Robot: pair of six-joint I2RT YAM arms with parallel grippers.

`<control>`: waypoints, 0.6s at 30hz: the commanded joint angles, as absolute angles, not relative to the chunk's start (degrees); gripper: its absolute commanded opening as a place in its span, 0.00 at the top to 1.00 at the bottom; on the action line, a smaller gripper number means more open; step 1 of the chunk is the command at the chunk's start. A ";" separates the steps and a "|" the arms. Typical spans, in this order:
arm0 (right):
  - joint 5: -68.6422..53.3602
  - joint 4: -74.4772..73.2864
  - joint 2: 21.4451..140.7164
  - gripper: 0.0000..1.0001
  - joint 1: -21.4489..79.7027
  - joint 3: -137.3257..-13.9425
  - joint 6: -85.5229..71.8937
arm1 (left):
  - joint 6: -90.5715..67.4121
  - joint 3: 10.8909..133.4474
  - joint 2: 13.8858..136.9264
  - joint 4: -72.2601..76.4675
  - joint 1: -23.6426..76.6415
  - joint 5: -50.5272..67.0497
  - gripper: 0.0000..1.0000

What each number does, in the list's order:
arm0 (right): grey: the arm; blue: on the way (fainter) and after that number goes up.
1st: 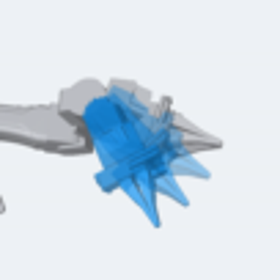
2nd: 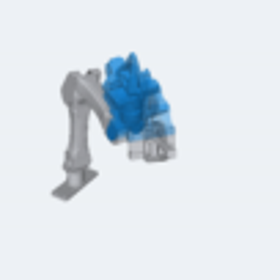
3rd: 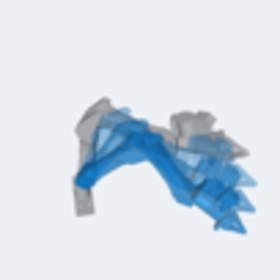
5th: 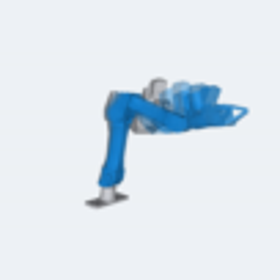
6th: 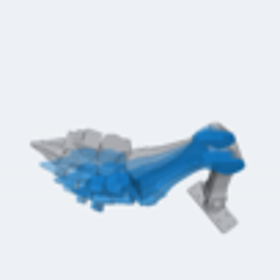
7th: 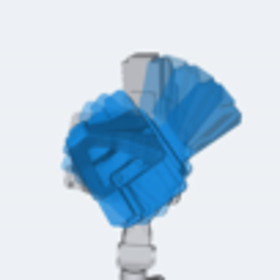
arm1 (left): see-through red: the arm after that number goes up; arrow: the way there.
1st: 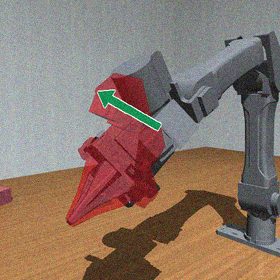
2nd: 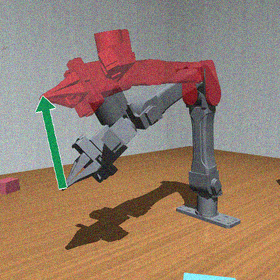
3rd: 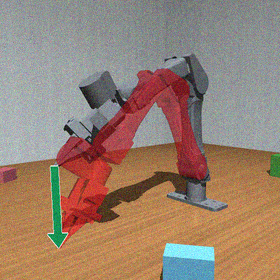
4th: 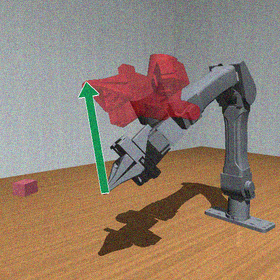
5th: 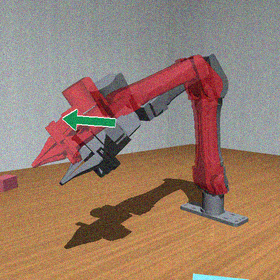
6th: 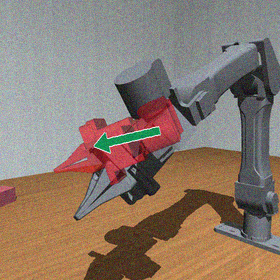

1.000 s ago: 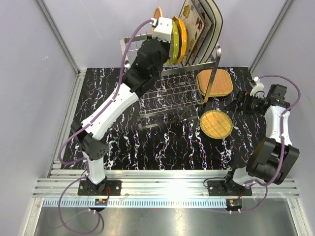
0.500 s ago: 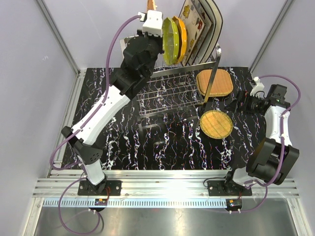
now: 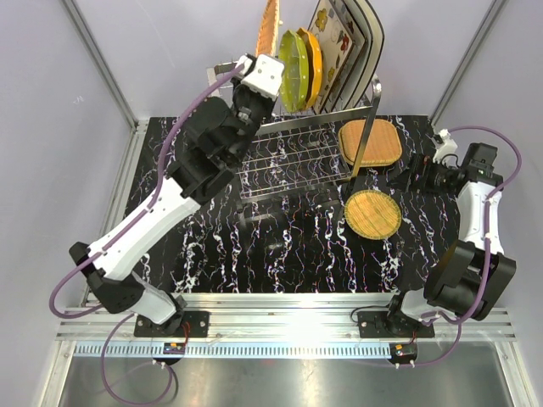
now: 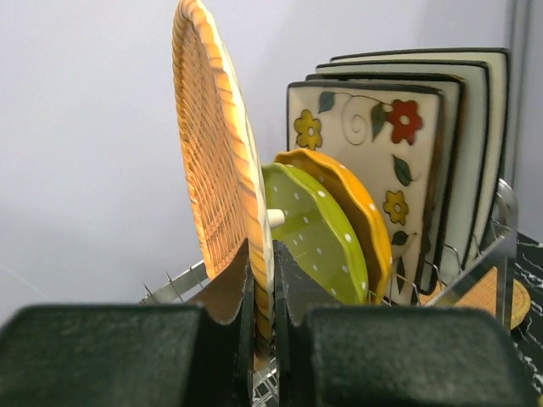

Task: Unload the plates from the dish rack
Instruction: Pass the plate from the left arm to the right

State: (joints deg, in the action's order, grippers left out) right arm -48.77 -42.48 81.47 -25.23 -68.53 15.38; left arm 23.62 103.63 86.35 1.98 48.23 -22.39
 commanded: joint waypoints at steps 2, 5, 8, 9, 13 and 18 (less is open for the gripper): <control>-51.50 -43.59 78.66 0.01 -25.05 -71.98 15.64 | 32.94 98.02 79.81 9.58 50.80 -16.44 1.00; -52.56 -45.00 78.40 0.01 -25.05 -72.95 16.26 | 37.86 94.67 77.17 9.06 53.25 -14.77 1.00; -53.87 -46.93 78.05 0.01 -25.05 -74.44 17.40 | 42.86 92.56 75.33 6.87 56.24 -14.76 1.00; -54.75 -47.98 78.05 0.01 -25.05 -75.40 18.01 | 44.28 91.94 74.89 6.42 57.82 -14.94 1.00; -57.91 -52.19 77.61 0.01 -25.05 -78.47 20.56 | 51.75 87.72 72.78 5.89 62.13 -15.82 1.00; -62.22 -58.00 77.87 0.01 -25.05 -83.49 22.59 | 59.75 80.17 69.79 5.71 66.52 -16.08 1.00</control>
